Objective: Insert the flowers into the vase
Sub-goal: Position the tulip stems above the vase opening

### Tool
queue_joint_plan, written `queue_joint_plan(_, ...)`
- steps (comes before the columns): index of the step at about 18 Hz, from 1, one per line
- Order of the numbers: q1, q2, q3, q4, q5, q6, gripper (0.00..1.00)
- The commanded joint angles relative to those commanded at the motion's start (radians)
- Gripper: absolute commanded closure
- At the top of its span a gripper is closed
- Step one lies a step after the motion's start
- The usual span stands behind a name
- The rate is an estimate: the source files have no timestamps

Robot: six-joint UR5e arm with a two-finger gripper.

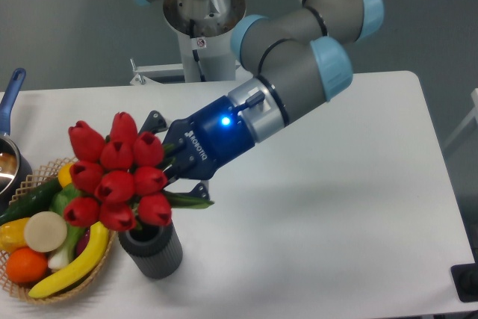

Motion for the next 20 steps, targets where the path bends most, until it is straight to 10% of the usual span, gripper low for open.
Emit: queue_joint_plan(20,-0.014,-0.052,-0.029,0.023,0.012,0.081,0.73)
